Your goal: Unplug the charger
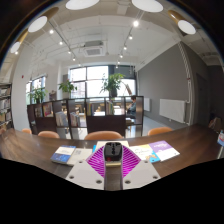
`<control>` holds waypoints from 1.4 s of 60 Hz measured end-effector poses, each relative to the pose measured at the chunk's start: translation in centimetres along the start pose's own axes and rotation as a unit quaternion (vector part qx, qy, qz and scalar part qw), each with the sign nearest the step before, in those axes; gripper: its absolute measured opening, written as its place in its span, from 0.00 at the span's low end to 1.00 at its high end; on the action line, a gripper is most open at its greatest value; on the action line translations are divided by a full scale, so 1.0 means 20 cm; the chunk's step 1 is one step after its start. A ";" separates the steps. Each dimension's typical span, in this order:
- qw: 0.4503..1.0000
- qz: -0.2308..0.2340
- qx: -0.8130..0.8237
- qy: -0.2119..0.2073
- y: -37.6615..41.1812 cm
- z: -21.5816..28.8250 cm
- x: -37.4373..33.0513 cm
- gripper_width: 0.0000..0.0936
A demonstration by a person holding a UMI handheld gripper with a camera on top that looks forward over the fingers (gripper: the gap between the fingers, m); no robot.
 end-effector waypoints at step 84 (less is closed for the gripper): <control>0.987 -0.005 -0.037 0.154 0.26 -0.57 -0.98 0.91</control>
Point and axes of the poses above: the point between the fingertips, and its own axes, seen from behind it with the camera up: y to the left, z up, x forward, the way the camera looks, the point moved 3 cm from there along -x, backward, against the way the camera looks, and after that the axes turned 3 degrees about y, right-handed, at the moved point
